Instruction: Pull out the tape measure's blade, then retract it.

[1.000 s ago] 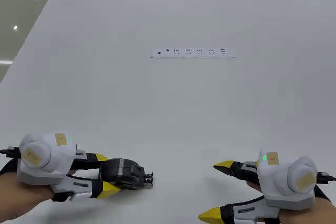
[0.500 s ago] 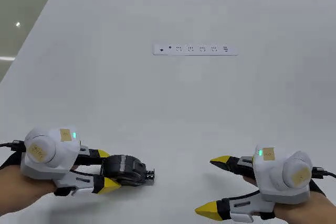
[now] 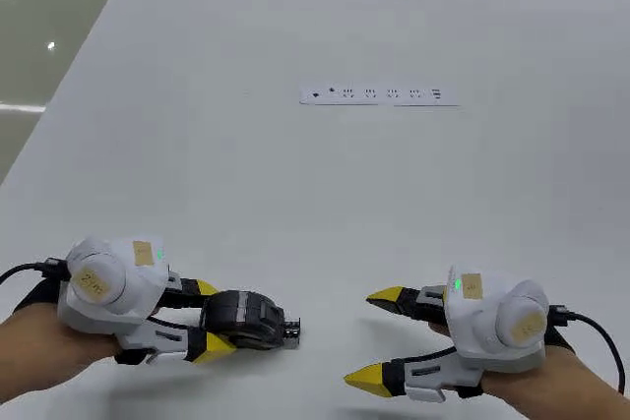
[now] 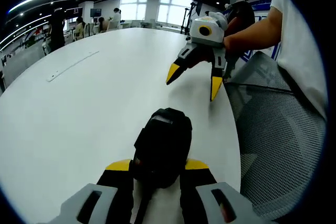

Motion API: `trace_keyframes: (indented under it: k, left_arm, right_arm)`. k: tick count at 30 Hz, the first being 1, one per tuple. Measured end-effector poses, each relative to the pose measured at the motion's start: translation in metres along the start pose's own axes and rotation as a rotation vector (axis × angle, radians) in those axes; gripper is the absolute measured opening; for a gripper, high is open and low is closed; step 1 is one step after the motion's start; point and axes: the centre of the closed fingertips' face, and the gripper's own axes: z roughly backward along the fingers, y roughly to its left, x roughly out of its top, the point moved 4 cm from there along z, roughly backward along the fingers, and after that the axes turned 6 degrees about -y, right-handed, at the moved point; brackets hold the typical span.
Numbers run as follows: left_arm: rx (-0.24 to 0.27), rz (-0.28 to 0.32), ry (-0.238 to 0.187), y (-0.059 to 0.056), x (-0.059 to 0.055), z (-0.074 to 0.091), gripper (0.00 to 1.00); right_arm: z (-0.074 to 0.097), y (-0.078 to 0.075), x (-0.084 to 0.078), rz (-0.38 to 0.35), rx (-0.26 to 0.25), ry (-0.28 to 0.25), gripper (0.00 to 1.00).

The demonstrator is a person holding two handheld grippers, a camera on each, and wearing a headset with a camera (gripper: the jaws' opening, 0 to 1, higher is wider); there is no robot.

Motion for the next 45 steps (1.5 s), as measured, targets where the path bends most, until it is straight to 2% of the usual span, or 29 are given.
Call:
trace_keyframes:
  k: [8,18,27,33,45]
  left_arm:
    - [0.002,-0.018,0.014,0.001,-0.001,0.000,0.30]
    - [0.001,-0.026,0.027,0.000,0.000,0.000,0.30]
    - [0.002,-0.033,0.034,0.000,0.000,0.000,0.30]
    - [0.003,-0.037,0.041,-0.001,0.000,0.001,0.30]
    - [0.002,-0.040,0.047,-0.001,0.000,0.000,0.30]
  right_arm:
    - [-0.021,0.003,-0.002,0.018,0.051,0.010,0.56]
    - [-0.042,-0.002,0.000,0.057,0.058,0.017,0.54]
    - [-0.059,0.000,0.006,0.083,0.091,0.002,0.46]
    - [-0.066,0.000,0.006,0.098,0.099,-0.004,0.42]
    - [-0.077,0.003,0.008,0.124,0.123,-0.031,0.28]
